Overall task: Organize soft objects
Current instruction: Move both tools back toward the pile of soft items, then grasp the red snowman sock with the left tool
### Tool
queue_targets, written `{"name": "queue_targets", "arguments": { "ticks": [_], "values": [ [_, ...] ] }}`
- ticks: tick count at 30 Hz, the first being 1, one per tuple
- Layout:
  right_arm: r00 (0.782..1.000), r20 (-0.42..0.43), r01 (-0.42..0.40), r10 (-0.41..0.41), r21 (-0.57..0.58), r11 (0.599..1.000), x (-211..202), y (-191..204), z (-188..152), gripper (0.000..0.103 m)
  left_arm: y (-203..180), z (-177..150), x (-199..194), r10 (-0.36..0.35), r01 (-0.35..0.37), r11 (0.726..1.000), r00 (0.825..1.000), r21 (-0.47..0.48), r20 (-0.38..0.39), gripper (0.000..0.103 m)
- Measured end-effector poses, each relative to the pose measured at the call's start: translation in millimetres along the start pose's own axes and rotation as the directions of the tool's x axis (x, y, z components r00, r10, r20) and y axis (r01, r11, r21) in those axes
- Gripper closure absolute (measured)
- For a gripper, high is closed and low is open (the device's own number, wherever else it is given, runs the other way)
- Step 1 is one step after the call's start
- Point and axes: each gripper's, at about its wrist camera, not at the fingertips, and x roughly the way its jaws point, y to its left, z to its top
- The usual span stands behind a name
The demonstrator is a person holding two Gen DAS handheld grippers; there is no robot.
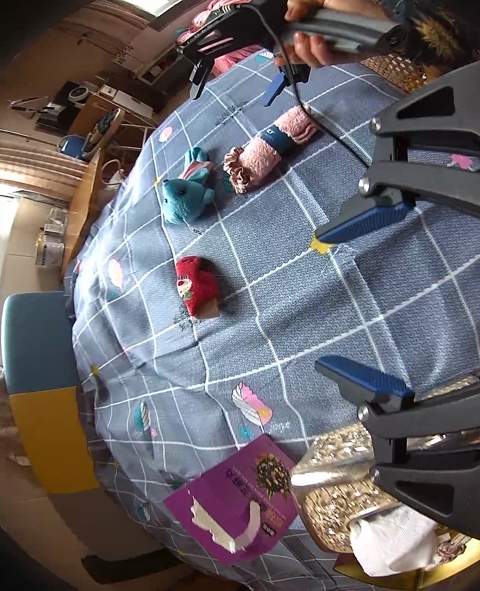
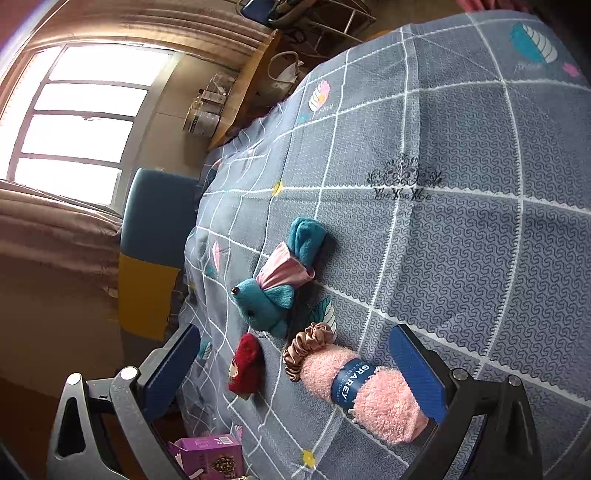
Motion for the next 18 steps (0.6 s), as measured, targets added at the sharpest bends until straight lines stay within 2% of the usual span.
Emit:
{"name": "queue_targets", "arguments": {
  "ticks": [6, 12, 15, 18],
  "values": [
    [0.995, -0.092, 0.035, -0.047, -0.123, 0.992, 18.3, 17.3, -12.1, 0.0, -7.9, 26.0, 28.2, -0.008, 0.008, 1.0, 1.0, -0.011, -0.029, 0.029],
    [0.987, -0.111, 0.088, -0.116, -0.228, 0.97, 27.6, 26.9, -21.2, 0.001, -15.4, 60.9, 60.2, 0.014, -0.012, 0.998, 1.0, 0.06, -0.028, 0.02],
    [0.985, -0.119, 0.091, -0.123, -0.25, 0.964, 30.1, 28.5, -23.6, 0.001, -16.4, 76.2, 81.0, 0.044, -0.041, 0.993, 0.999, 0.107, -0.028, 0.02],
    [0.982, -0.136, 0.089, -0.127, -0.256, 0.963, 33.7, 27.7, -24.4, 0.001, -16.4, 89.9, 100.0, 0.043, -0.038, 0.99, 0.999, 0.134, -0.033, 0.018]
  ]
}}
